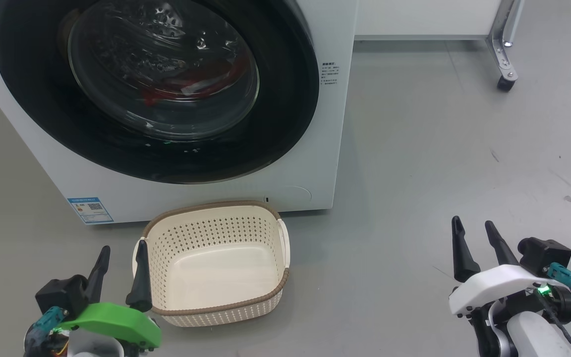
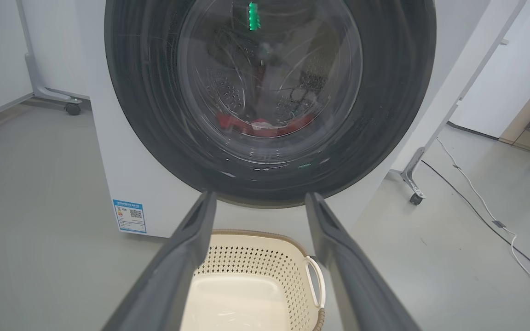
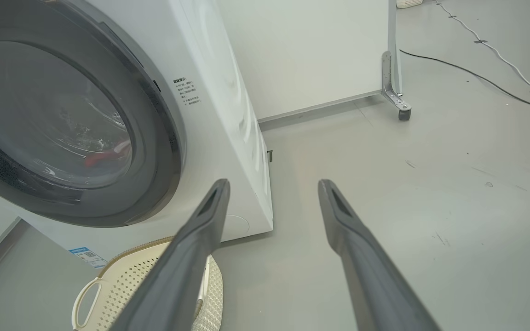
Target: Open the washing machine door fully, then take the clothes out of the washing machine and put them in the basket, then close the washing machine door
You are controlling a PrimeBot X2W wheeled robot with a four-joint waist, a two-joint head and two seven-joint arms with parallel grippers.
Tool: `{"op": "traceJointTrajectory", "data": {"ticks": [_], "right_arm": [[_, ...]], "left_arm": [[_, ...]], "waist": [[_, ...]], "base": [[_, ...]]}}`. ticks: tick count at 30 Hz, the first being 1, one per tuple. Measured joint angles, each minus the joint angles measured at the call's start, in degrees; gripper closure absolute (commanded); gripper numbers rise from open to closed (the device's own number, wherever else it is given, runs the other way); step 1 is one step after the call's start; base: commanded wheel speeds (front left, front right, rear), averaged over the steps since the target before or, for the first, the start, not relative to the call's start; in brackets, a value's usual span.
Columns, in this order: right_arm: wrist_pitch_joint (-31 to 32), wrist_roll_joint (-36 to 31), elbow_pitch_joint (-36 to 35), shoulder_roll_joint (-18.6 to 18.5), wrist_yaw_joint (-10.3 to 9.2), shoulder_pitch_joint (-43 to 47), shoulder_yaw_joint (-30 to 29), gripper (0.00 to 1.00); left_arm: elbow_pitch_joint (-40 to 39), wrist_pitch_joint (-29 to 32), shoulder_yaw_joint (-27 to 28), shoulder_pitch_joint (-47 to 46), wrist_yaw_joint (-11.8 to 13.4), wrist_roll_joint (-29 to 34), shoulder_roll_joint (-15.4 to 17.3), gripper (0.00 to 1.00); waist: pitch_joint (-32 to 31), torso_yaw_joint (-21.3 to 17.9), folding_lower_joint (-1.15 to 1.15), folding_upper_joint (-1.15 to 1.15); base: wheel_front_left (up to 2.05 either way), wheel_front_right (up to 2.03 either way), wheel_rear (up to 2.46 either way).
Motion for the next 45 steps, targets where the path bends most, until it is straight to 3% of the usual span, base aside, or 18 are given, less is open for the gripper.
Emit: {"op": "traceJointTrajectory", "data": {"ticks": [22, 45], "right_arm": [[-4.21, -15.71, 0.89, 0.1, -1.58, -1.12, 2.21, 0.0], [-4.26, -16.4, 1.66, 1.58, -2.09, -0.99, -0.53, 0.0]], "left_arm": [[3.87, -4.27, -1.46, -1.47, 2.77, 14.18, -0.07, 0.0], [7.05, -4.27, -0.77, -2.11, 3.45, 14.68, -0.55, 0.0]], "waist": [[-0.14, 0.01, 0.0, 0.0], [-0.46, -0.05, 0.0, 0.0]], "base": [[0.0, 0.0, 0.0], [0.0, 0.0, 0.0]]}}
